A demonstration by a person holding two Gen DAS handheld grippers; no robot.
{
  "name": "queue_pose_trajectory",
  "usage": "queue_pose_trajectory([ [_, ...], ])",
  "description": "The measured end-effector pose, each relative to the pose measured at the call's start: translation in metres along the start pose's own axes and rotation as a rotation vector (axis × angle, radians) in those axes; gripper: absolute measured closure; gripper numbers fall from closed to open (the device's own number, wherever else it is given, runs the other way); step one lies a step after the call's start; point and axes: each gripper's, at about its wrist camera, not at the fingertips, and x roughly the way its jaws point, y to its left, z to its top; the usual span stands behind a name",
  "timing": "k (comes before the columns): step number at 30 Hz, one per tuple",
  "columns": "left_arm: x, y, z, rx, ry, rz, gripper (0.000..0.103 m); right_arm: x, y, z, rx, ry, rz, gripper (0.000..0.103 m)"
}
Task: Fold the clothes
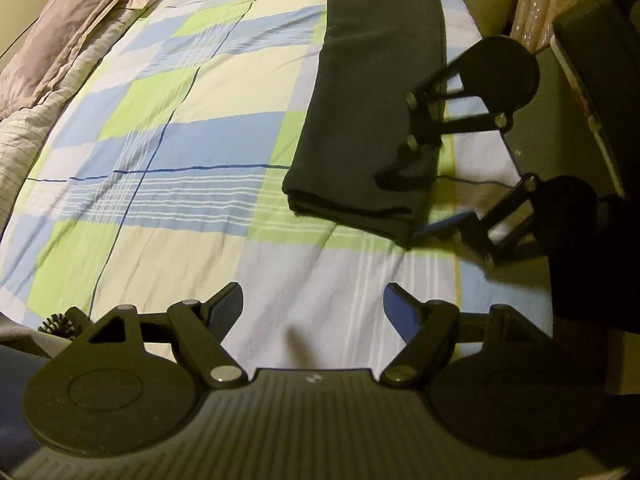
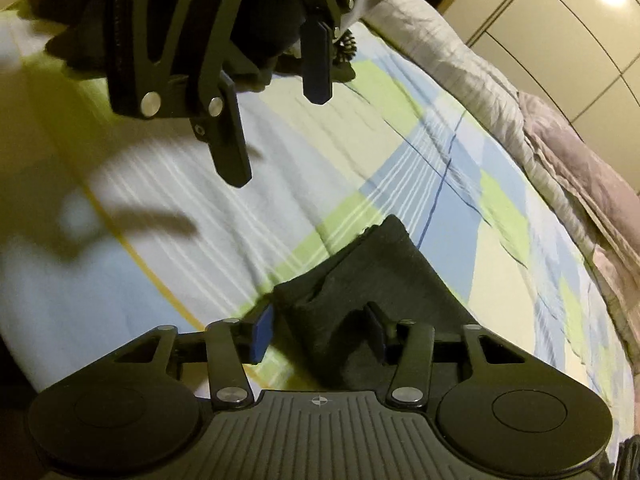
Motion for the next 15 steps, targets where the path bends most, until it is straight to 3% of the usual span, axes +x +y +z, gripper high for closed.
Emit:
queue_pose_trajectory([
  [5,-0.006,0.004,0.017,0.007,-0.031,0.009,0.029,-0.016,-0.041,0.008,0.14,0.009,0.043,0.091],
  [9,-0.011,0.005,0.046,0.016,-0.076,0.012,0.029,-0.053,-0.11,0.007,0.396,-0.045,0.057,0.091],
  [12,-0.005,-0.003,0.085,0.065,-0.108,-0.004,0.029,-0.093,-0.182,-0.018,0.67,-0.095,0.029,0.091],
  [15,0.001,-0.012,0.125,0.119,-0.139,-0.02,0.029,-0.126,-0.255,-0.076,0.934,-0.145,-0.011,0.091],
])
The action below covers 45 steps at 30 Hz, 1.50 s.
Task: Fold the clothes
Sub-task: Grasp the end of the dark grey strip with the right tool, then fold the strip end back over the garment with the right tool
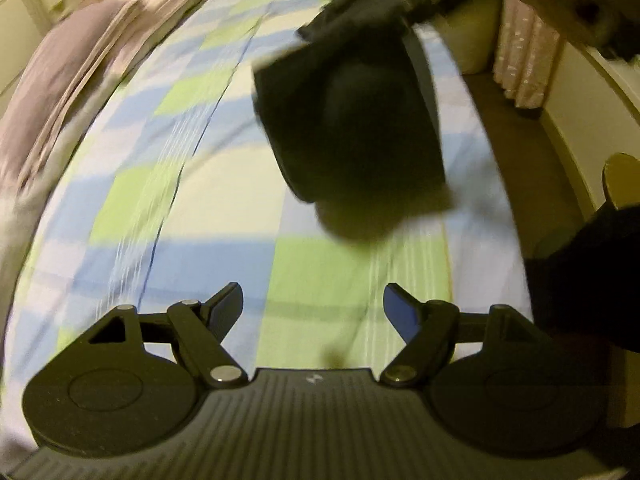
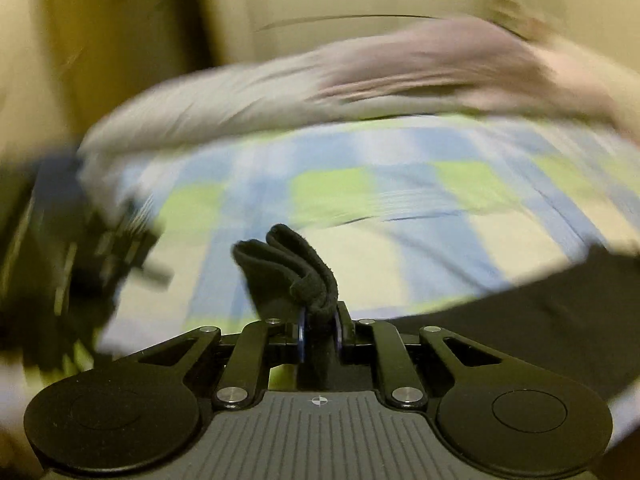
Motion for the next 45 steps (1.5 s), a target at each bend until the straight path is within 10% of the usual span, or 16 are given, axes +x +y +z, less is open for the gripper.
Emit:
queue_pose_trajectory([
  [6,0.055,-0.014,0.087,0.037,-0.002,-0.016,0.029,-0.039,-0.188,0.005,0.343,-0.094,-0.031,0.091],
  [14,0.137,-0.048,0.191,0.065,0.054,-0.107,0.029,-0.013,-0.377,-0.055,0.704,-0.008,-0.009,0.091],
  [32,0.212,-0.029,0.271,0.143,0.079,-0.147,0.029,0.004,-0.446,-0.075,0.82,0.015,0.031,0.089],
  [39,0.235,-0.011,0.25,0.156,0.098,-0.141,0.03,-0.035,-0.43,-0.083,0.864,-0.062,-0.209,0.08],
  [45,0.255,0.002,0.235,0.137,0.093,-0.172,0.028,-0.011,-0.369,-0.072,0.762,-0.1,-0.133,0.08],
])
